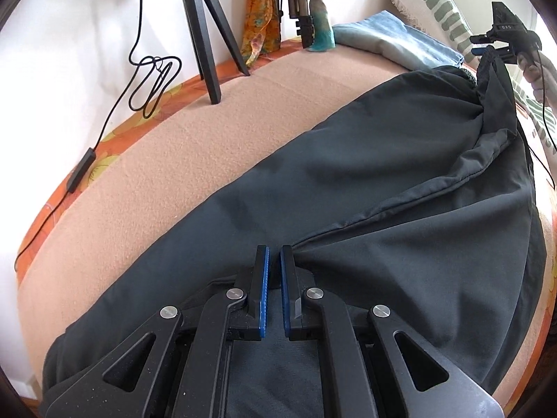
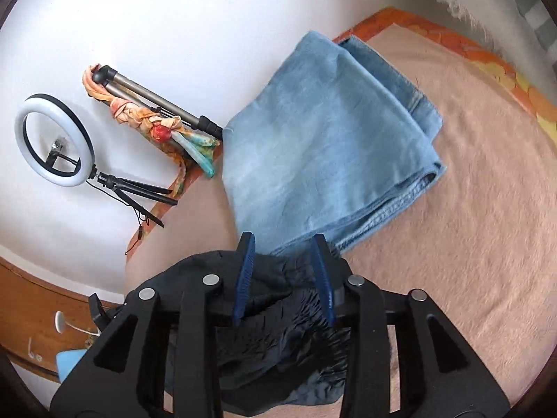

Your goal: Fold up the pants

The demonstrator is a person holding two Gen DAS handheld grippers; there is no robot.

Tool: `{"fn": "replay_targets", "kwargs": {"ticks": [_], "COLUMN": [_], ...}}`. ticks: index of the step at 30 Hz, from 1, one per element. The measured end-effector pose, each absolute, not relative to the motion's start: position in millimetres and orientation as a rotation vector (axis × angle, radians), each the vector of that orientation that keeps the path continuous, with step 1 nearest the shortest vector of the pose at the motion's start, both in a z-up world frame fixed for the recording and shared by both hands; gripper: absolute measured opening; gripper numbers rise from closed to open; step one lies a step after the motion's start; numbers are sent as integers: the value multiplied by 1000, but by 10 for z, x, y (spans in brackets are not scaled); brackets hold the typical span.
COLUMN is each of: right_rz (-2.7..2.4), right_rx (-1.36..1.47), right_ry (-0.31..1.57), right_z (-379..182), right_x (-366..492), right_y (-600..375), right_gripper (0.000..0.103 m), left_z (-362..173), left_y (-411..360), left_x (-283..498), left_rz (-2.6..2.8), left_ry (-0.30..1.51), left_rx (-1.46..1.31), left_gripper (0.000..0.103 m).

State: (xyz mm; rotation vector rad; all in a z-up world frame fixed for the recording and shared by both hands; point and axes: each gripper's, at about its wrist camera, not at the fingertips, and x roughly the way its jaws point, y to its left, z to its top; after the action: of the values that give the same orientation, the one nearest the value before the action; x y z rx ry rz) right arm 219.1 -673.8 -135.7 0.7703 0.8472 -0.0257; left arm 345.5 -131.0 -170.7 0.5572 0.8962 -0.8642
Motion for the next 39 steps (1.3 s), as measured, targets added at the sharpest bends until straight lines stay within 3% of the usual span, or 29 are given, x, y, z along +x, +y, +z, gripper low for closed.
{"fn": "replay_targets", "kwargs": {"ticks": [2, 4, 5, 6, 15, 22, 25, 28, 35, 39], "right_rz": [22, 84, 106, 124, 429, 607, 657, 702, 812, 840], "right_rx": [686, 569, 500, 425, -191, -599, -659, -637, -544, -599], "right_ry": [801, 775, 775, 775, 816, 1043, 1095, 1122, 1078, 1088], "right_z": [-1221, -1091, -1038, -1003, -949, -1644, -1795, -1827, -1517, -1640], "right_x": [2128, 2058, 2026, 2021, 2480, 2835, 2824, 2792, 2650, 2583], "right_y": [-6730, -6632, -6554, -6458, -5130, -4438, -4394, -4413, -4319, -4120], "right_gripper": [40, 56, 69, 72, 72, 72, 72, 63, 63, 63], "left_z": [-1724, -1721, -1722, -1721, -1704, -1713, -1713, -1715, -1717, -1722], "left_y": [-1274, -1264, -1270, -1282, -1337, -1365, -1367, -1375, -1373, -1365], "left_x": [3467, 3475, 3475, 3472, 3434, 3443, 3445, 3451, 3458, 3446], "left_rz": [-865, -865, -863, -861, -831, -830, -836, -838, -842, -841], "left_ry": [906, 911, 912, 912, 926, 931, 933, 935, 933, 930], "left_rx": [545, 535, 538, 546, 580, 594, 601, 601, 598, 593], "left_gripper": [5, 5, 5, 5, 5, 5, 5, 5, 5, 5]}}
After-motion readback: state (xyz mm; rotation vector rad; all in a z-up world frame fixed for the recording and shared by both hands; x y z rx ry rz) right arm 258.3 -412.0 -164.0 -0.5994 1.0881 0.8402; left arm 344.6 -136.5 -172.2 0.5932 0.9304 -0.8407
